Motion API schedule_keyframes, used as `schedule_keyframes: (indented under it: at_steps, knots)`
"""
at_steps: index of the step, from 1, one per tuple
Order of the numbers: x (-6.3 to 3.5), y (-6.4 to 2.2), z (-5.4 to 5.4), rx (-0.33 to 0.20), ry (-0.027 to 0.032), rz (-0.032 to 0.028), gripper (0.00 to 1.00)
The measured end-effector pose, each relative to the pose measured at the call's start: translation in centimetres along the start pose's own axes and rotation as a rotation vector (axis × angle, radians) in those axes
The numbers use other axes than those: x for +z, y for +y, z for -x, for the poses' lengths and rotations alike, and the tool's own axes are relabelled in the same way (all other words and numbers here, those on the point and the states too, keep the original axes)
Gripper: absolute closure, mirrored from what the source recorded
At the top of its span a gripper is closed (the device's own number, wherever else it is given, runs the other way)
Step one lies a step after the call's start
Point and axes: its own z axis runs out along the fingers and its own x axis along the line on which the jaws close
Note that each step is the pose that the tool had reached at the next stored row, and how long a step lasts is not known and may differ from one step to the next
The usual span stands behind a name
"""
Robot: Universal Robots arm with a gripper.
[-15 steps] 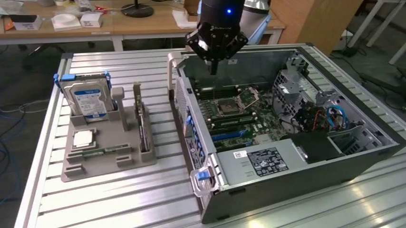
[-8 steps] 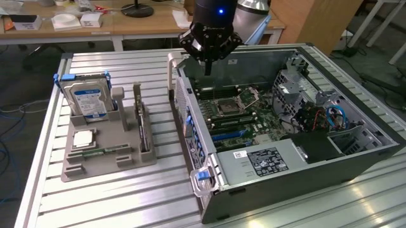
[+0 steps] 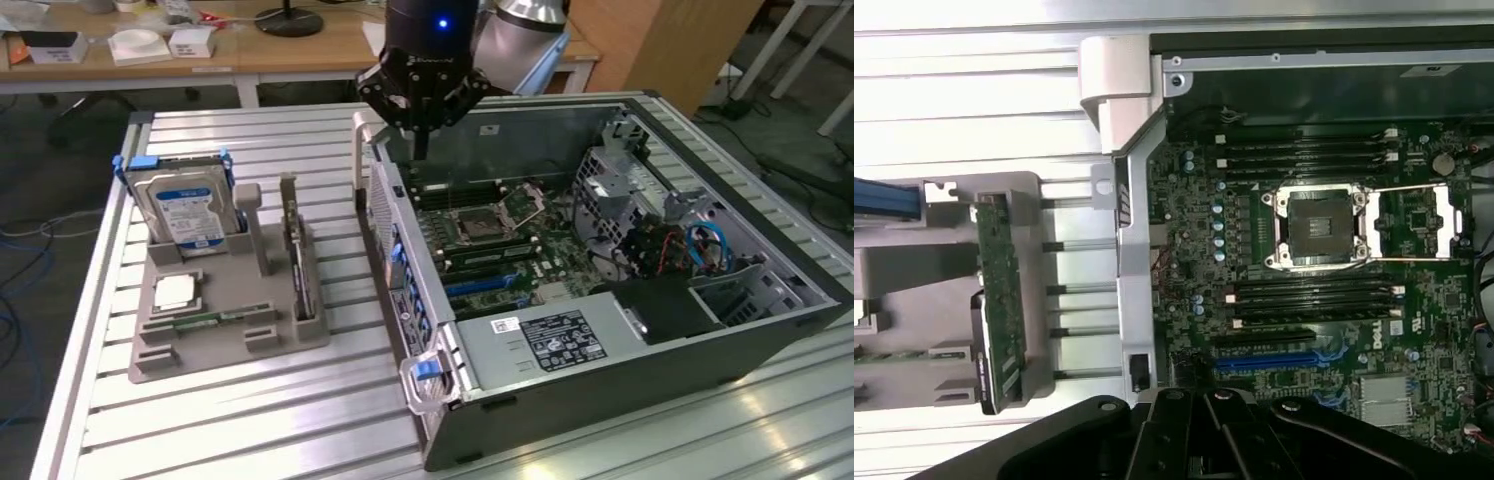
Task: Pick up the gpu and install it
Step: 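Reach for the gpu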
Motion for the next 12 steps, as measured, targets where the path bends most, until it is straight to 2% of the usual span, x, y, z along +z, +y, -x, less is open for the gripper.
schedule_keyframes:
  at_steps: [12]
  knots:
    - [-0.05,-0.25,-3.2,0.000,0.0000,0.0000,0.90]
